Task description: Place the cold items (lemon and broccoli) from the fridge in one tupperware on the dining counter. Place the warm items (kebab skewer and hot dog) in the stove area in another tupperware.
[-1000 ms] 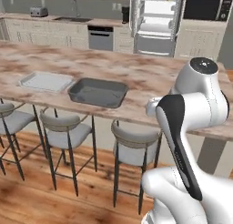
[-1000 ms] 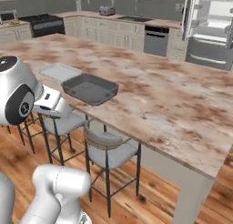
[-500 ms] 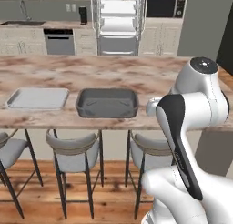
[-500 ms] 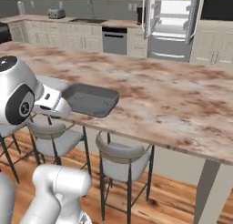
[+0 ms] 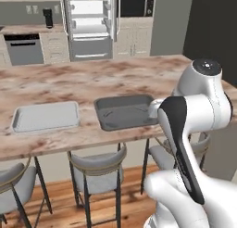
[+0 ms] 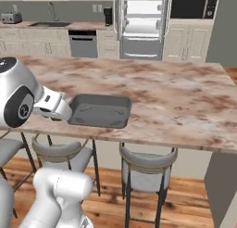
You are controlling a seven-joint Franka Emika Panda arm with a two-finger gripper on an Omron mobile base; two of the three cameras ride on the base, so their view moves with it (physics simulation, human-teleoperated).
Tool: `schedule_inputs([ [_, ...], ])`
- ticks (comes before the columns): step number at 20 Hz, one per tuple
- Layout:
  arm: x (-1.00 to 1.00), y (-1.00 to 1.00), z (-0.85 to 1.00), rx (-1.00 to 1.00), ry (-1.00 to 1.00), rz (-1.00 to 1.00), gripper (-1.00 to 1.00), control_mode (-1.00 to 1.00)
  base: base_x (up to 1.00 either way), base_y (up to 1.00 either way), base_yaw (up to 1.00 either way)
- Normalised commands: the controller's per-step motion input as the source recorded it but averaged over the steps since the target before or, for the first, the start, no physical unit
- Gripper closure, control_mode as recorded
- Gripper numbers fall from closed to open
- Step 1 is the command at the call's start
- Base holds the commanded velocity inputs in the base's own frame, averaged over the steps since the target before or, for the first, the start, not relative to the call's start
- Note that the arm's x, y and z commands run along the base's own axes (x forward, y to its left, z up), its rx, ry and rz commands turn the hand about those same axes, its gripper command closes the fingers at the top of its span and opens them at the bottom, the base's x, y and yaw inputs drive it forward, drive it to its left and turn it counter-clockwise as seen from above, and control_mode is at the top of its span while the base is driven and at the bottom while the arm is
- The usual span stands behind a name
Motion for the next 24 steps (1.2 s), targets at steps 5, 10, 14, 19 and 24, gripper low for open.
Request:
schedule_inputs([
  [5,0.00,0.00,0.00,0.00,0.00,0.00,1.00,1.00,0.66,0.19,-0.13],
  [10,0.00,0.00,0.00,0.00,0.00,0.00,1.00,1.00,0.70,-0.16,0.00],
  [14,0.00,0.00,0.00,0.00,0.00,0.00,1.00,1.00,0.91,0.00,0.00],
  [19,0.60,0.00,-0.06,0.02,0.17,0.00,1.00,-1.00,0.40,0.00,0.00],
  [24,1.00,0.00,-0.30,0.06,0.23,0.08,1.00,-1.00,0.00,0.00,0.00],
])
